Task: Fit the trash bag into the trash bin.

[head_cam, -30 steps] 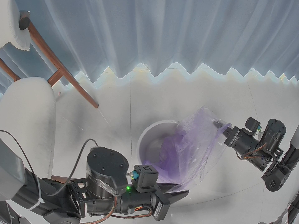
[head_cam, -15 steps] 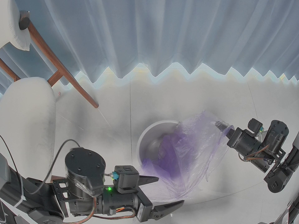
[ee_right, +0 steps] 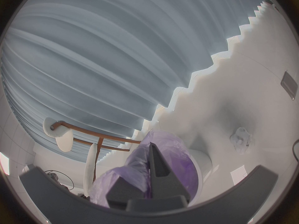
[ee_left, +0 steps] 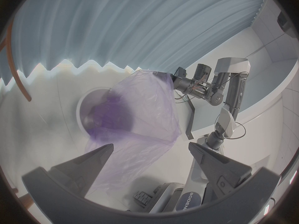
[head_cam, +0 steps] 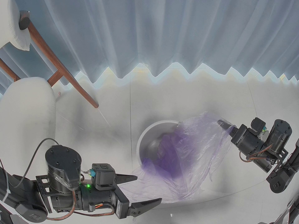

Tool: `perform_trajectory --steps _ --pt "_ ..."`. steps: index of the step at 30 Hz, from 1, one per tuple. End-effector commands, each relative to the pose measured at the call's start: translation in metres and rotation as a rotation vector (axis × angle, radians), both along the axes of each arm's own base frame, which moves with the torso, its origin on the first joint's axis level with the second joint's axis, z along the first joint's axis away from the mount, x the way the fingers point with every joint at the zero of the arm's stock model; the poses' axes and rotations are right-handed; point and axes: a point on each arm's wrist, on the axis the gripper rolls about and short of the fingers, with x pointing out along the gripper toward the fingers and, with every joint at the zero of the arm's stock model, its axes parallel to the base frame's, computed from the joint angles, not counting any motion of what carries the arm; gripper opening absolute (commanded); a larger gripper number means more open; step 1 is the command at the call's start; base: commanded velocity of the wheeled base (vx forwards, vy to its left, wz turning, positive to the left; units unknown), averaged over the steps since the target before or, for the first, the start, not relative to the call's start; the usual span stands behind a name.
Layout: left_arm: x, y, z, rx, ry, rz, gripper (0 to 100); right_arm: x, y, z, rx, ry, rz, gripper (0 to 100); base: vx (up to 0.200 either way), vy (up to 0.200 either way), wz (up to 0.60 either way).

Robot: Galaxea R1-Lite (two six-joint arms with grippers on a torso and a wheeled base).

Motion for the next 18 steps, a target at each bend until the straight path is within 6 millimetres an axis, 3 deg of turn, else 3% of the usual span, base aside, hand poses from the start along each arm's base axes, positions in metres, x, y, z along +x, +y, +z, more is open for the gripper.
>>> perform_trajectory --steps 1,13,18 --pt "0.005 0.009 -0.005 0.011 0.004 0.034 100 -0.001 -0.001 0.000 0.002 -0.006 -0.001 0 0.000 0.000 0.00" --pt "0.019 0.048 -0.058 -0.052 -0.092 0.086 100 -0.002 -0.001 -0.008 -0.017 0.027 -0.003 0 0.000 0.000 0.00" --pt "0.014 0.055 -0.048 -0.059 -0.142 0.092 100 -0.004 0.000 -0.009 -0.022 0.031 0.000 0 0.000 0.000 0.00"
